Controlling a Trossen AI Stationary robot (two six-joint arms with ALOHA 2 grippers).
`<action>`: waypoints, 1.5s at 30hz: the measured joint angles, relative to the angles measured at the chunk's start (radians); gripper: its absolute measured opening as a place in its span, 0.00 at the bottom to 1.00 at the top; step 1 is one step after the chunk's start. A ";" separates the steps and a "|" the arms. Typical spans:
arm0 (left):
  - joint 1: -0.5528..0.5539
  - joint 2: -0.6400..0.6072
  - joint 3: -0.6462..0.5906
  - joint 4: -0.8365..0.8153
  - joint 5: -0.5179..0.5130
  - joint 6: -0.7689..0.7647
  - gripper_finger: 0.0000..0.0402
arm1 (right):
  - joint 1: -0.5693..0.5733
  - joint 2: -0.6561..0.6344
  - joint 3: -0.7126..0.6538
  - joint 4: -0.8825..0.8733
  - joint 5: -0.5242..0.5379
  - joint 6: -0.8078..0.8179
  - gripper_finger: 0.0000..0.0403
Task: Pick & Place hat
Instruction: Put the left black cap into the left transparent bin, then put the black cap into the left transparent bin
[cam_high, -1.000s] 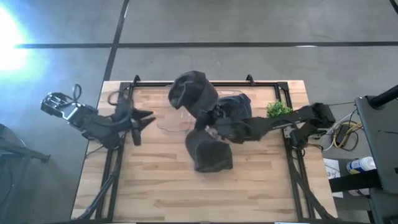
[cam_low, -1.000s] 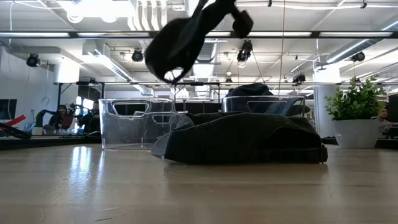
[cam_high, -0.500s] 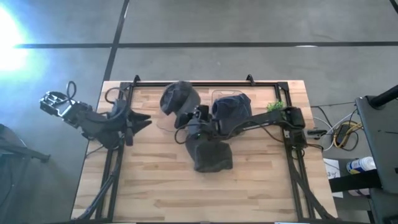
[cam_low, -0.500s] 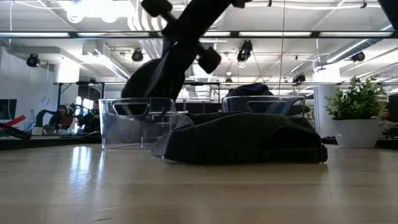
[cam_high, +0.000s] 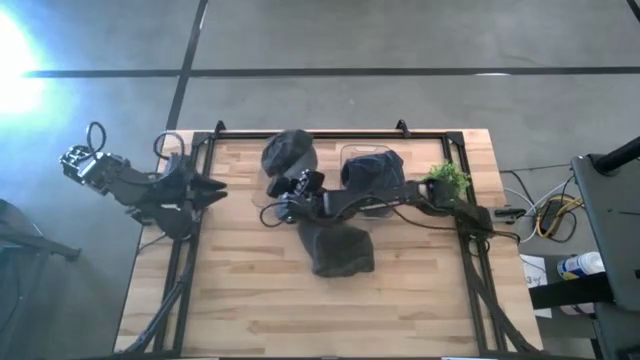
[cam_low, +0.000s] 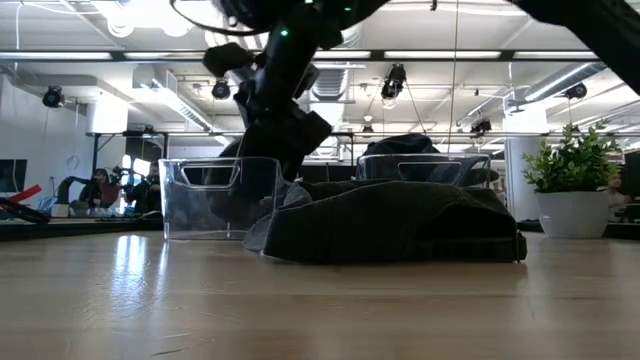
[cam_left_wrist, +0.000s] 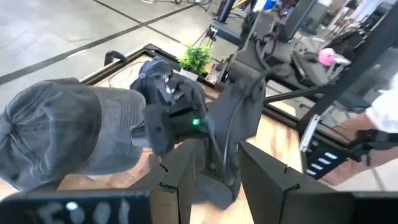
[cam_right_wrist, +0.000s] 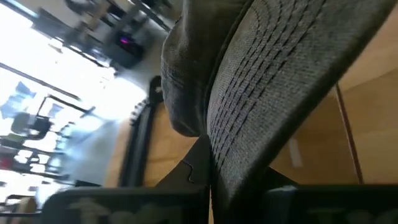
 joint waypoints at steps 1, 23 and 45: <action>0.000 -0.009 0.000 -0.001 0.004 0.002 0.29 | 0.000 0.023 0.046 -0.060 -0.002 0.024 0.03; 0.000 -0.035 0.000 -0.077 0.036 0.047 0.29 | -0.044 0.195 0.336 -0.322 -0.165 0.172 0.25; 0.000 -0.034 -0.002 -0.083 -0.015 0.099 0.29 | 0.005 -0.004 0.398 -0.649 -0.881 -0.490 0.45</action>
